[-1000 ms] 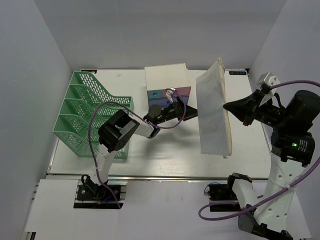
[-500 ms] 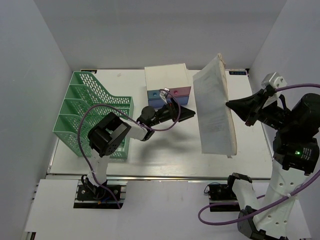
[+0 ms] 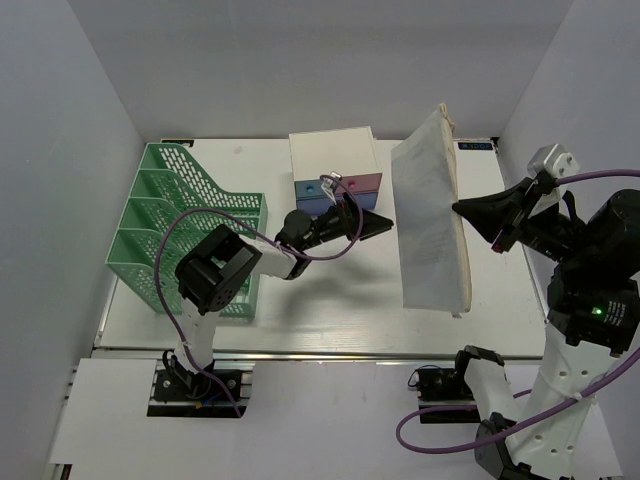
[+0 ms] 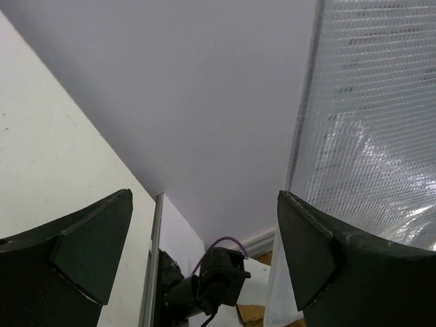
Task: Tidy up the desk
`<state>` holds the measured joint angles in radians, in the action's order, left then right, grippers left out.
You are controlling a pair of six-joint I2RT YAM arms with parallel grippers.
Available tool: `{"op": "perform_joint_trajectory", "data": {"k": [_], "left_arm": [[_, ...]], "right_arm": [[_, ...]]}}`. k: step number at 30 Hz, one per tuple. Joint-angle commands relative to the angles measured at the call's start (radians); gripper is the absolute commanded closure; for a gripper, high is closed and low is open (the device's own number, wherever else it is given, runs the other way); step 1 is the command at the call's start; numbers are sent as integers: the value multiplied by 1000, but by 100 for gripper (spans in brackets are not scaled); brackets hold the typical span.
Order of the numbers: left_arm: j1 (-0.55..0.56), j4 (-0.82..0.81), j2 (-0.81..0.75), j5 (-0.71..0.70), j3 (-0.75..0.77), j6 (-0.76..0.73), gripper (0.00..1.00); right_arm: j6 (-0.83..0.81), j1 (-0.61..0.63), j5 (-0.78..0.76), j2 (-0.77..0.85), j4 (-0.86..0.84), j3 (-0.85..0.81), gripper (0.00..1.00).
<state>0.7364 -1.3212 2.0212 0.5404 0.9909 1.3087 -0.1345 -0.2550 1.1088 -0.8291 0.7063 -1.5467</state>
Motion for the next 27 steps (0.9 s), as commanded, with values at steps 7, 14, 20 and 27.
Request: {"op": "perform_joint_trajectory", "data": {"k": [7, 14, 20, 27], "left_arm": [[18, -493, -101, 46, 110, 15, 4], [27, -495, -124, 64, 156, 41, 5], [47, -495, -133, 73, 189, 61, 7], [57, -495, -170, 67, 196, 83, 21]], "right_arm": [[76, -1, 46, 12, -143, 46, 100], [127, -3, 72, 21, -195, 63, 100], [154, -4, 71, 24, -211, 56, 100], [67, -1, -21, 33, -150, 100, 100]]}}
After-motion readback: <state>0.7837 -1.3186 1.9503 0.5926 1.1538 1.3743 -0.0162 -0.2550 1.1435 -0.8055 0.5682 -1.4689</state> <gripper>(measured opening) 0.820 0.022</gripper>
